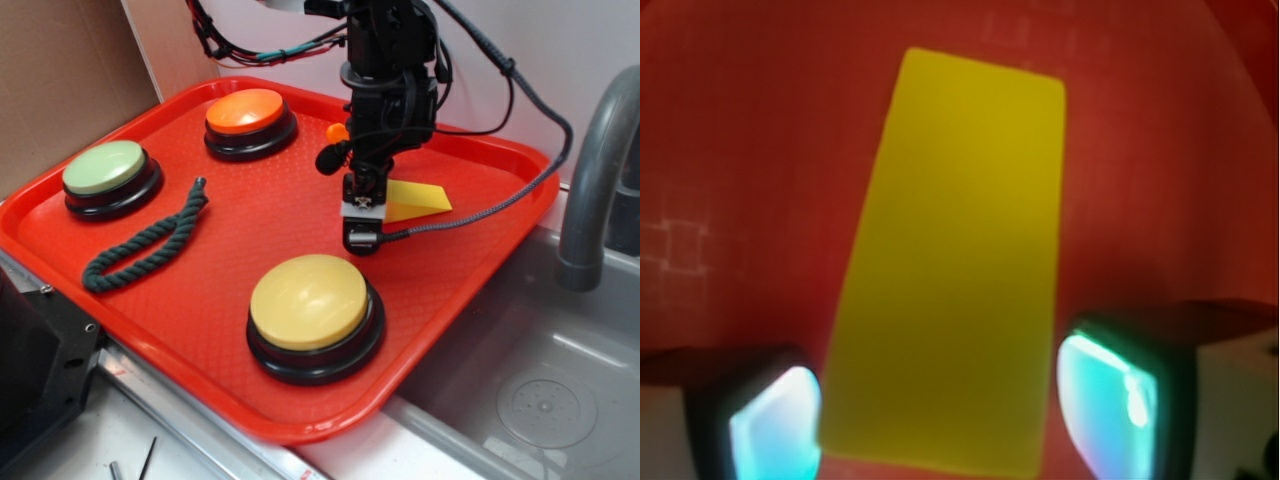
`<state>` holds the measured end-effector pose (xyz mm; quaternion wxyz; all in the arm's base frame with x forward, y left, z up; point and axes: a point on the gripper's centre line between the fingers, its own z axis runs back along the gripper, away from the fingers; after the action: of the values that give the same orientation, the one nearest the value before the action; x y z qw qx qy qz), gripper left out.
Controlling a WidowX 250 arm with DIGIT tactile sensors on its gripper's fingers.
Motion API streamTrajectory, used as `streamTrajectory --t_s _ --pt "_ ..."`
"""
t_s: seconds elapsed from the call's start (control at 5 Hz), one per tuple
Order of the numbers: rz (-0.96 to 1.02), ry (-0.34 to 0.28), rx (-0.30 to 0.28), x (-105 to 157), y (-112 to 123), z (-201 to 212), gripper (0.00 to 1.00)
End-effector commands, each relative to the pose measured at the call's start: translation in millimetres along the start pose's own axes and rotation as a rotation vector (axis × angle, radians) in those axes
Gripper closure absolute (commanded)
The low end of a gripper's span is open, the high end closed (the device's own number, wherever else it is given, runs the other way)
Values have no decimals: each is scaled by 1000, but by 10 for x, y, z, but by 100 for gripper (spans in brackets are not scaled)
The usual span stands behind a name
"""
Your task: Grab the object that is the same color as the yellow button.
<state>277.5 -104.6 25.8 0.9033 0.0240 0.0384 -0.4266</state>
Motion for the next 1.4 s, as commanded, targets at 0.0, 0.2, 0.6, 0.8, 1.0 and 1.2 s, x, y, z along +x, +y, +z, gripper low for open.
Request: streamTrajectory --t_s 0.0,0.2,0.6,0.8,1.0,1.2 --pt "315 -165 19 67 -26 424 0" --pt "378 -172 -3 74 38 286 0" --pt "391 -168 -16 74 124 84 0" --pt "386 -161 -21 128 124 38 0" --pt "374 -171 5 145 97 53 100" --pt "369 -169 12 156 90 51 100"
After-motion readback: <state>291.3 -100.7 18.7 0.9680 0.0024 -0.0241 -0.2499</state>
